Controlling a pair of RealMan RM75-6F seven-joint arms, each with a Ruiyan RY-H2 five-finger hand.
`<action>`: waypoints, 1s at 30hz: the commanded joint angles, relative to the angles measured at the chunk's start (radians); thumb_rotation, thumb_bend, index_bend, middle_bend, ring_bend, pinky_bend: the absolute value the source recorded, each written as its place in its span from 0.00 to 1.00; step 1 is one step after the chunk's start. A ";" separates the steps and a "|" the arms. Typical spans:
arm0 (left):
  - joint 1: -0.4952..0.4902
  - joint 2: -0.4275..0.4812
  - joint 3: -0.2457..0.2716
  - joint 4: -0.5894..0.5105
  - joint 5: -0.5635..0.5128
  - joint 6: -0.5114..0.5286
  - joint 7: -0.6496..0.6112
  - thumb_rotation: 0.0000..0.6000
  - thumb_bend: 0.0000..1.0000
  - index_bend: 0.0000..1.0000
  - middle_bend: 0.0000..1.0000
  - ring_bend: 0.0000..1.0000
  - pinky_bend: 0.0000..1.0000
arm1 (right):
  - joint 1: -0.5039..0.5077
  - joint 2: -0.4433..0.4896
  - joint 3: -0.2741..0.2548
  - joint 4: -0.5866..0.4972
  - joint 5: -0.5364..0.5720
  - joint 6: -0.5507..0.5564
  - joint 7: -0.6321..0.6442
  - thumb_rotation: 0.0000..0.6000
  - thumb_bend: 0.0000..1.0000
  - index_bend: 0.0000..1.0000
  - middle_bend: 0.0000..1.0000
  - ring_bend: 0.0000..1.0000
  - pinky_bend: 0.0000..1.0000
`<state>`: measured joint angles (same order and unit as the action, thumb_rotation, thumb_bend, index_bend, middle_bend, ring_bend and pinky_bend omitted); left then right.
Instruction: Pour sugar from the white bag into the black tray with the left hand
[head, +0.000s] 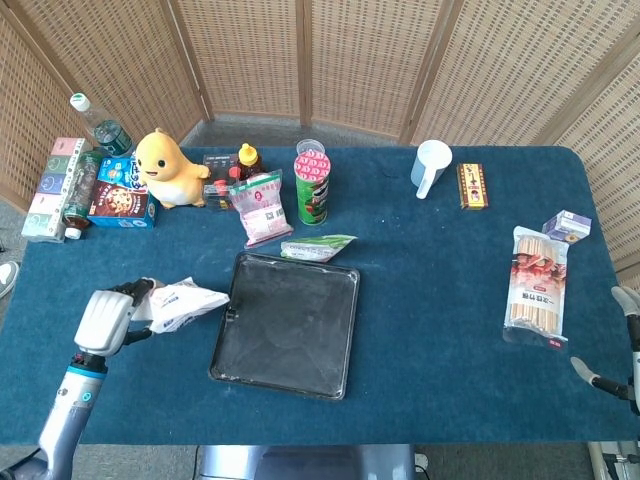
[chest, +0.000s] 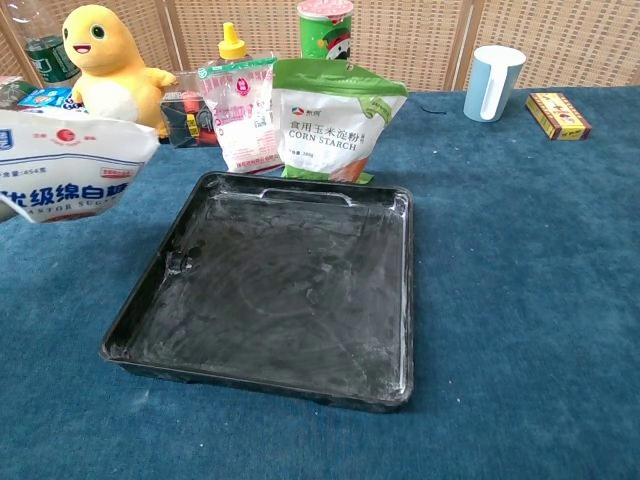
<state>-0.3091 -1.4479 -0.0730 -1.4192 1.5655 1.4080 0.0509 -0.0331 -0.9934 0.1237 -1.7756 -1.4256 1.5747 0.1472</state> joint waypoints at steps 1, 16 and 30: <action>-0.060 0.062 -0.015 -0.054 0.060 -0.033 0.133 1.00 0.44 0.60 0.47 0.55 0.63 | 0.001 0.000 0.000 0.001 -0.001 -0.001 0.000 1.00 0.02 0.00 0.00 0.00 0.02; -0.192 0.200 -0.012 -0.188 0.189 -0.183 0.532 1.00 0.43 0.60 0.47 0.55 0.63 | 0.001 0.004 0.001 0.007 0.004 -0.005 0.018 1.00 0.02 0.00 0.00 0.00 0.02; -0.260 0.242 0.002 -0.218 0.265 -0.275 0.743 1.00 0.42 0.60 0.47 0.55 0.64 | 0.000 0.005 0.003 0.008 0.008 -0.004 0.023 1.00 0.02 0.00 0.00 0.00 0.02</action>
<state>-0.5643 -1.2074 -0.0713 -1.6334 1.8267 1.1378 0.7869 -0.0328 -0.9881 0.1266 -1.7679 -1.4179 1.5705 0.1699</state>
